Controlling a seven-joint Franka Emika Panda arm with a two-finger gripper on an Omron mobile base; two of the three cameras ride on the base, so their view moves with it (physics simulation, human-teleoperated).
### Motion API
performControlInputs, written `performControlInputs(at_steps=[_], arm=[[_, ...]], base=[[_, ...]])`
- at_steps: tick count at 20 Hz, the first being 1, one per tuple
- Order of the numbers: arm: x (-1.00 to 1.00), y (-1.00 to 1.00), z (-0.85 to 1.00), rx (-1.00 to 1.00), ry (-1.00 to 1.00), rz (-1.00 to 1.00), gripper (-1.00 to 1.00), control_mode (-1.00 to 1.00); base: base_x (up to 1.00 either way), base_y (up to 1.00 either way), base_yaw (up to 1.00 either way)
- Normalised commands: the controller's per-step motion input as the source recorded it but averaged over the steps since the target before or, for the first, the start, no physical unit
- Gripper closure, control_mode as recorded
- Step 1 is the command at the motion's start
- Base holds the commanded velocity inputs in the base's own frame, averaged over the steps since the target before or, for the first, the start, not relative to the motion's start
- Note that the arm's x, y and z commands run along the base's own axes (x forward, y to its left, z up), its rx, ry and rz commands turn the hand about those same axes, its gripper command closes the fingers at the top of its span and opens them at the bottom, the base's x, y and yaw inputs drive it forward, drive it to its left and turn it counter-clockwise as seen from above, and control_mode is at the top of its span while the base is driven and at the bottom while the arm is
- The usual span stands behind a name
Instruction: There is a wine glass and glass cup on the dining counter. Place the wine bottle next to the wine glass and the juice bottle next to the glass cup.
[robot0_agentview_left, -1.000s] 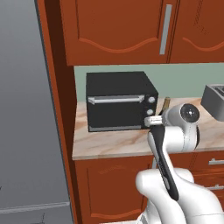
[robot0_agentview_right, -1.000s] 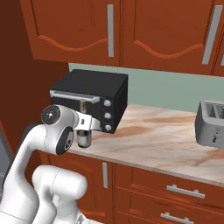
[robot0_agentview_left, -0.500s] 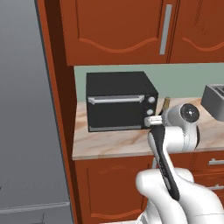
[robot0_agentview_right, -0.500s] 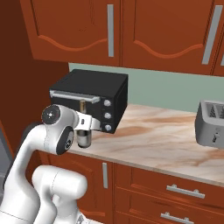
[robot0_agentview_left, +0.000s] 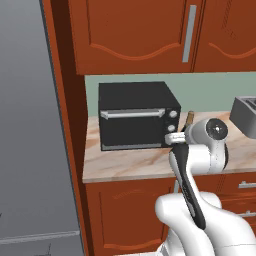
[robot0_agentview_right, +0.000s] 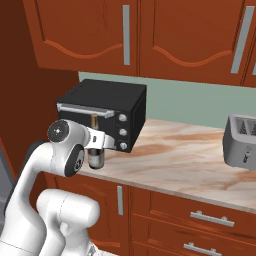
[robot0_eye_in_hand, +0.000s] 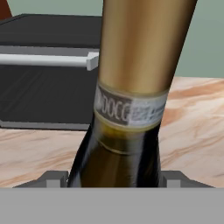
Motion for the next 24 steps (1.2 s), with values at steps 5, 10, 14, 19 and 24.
performControlInputs(at_steps=[5,10,14,19,24], arm=[[0.0,0.0,0.0,0.0,0.0,0.0,1.0,1.0],[0.0,0.0,0.0,0.0,0.0,0.0,1.0,1.0],[0.0,0.0,0.0,0.0,0.0,0.0,1.0,1.0],[0.0,0.0,0.0,0.0,0.0,0.0,1.0,1.0],[0.0,0.0,0.0,0.0,0.0,0.0,1.0,1.0]], base=[[-0.46,0.17,0.06],[-0.74,0.06,0.0],[-0.78,0.07,0.0],[-0.71,0.08,0.0],[-0.44,0.13,0.47]])
